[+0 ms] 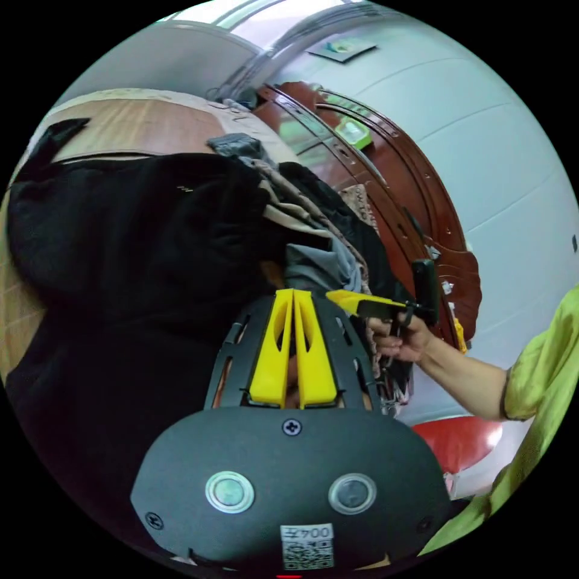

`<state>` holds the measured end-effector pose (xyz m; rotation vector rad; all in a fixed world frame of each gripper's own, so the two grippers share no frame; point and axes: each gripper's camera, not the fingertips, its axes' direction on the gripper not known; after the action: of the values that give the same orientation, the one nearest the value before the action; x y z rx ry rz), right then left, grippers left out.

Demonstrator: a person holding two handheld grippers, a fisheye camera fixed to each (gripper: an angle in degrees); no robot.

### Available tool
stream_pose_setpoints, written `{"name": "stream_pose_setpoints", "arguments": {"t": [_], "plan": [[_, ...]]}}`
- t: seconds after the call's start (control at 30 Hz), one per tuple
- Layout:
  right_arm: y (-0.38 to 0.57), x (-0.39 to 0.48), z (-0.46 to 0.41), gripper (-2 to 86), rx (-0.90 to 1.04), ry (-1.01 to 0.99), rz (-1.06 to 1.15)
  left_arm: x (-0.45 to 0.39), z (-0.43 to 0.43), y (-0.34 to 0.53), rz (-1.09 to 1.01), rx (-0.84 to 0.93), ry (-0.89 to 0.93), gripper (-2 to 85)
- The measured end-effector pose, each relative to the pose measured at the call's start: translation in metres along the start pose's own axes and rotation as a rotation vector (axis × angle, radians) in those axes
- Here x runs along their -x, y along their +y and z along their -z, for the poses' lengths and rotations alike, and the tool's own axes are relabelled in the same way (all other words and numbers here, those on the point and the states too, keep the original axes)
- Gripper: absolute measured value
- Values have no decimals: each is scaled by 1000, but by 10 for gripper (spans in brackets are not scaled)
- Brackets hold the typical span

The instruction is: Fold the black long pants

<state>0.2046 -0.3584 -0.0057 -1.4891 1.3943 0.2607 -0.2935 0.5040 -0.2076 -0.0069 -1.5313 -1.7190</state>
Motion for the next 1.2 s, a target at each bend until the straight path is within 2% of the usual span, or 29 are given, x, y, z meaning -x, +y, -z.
{"name": "stream_pose_setpoints", "arguments": {"t": [0.13, 0.17, 0.2, 0.27, 0.3, 0.33, 0.43, 0.5, 0.57, 0.73, 0.87, 0.97, 1.03, 1.1, 1.17, 1.2], "plan": [[-38, 20, -51, 146, 167, 44, 49, 50, 100, 46, 137, 38, -273, 0], [-45, 29, -74, 112, 279, 55, 71, 67, 129, 61, 191, 54, -342, 0], [-49, 45, -88, 69, 357, 147, 104, 74, 143, 67, 219, 62, -382, 0], [-50, 76, -89, 51, 422, 318, 216, 95, 192, 95, 281, 68, -572, 1], [-44, 86, -79, 48, 409, 459, 247, 98, 201, 101, 289, 81, -615, 1], [-40, 86, -72, 47, 394, 501, 233, 105, 213, 111, 309, 111, -673, 1], [-18, 58, -21, 49, 297, 585, -75, 108, 221, 124, 325, 144, -686, 2], [-1, 43, 10, 56, 234, 521, -276, 102, 210, 126, 296, 164, -664, 3], [3, 54, 33, 63, 169, 493, -359, 92, 190, 125, 256, 212, -627, 4], [-6, 167, 50, 45, -68, 627, -238, 68, 190, 131, 236, 203, -680, 5], [-32, 255, -27, 15, 69, 533, 2, 86, 221, 146, 341, 115, -732, 6], [-49, 299, -93, -1, 153, 540, 132, 106, 215, 138, 337, 111, -741, 6], [-59, 310, -129, -4, 201, 564, 131, 112, 197, 129, 288, 173, -771, 6], [-63, 310, -170, -6, 279, 532, 9, 106, 183, 124, 192, 188, -827, 5], [-62, 325, -175, -7, 162, 523, -55, 101, 179, 120, 121, 188, -958, 3], [-65, 336, -181, -7, 167, 457, -67, 103, 181, 118, 122, 195, -996, 3]]}}
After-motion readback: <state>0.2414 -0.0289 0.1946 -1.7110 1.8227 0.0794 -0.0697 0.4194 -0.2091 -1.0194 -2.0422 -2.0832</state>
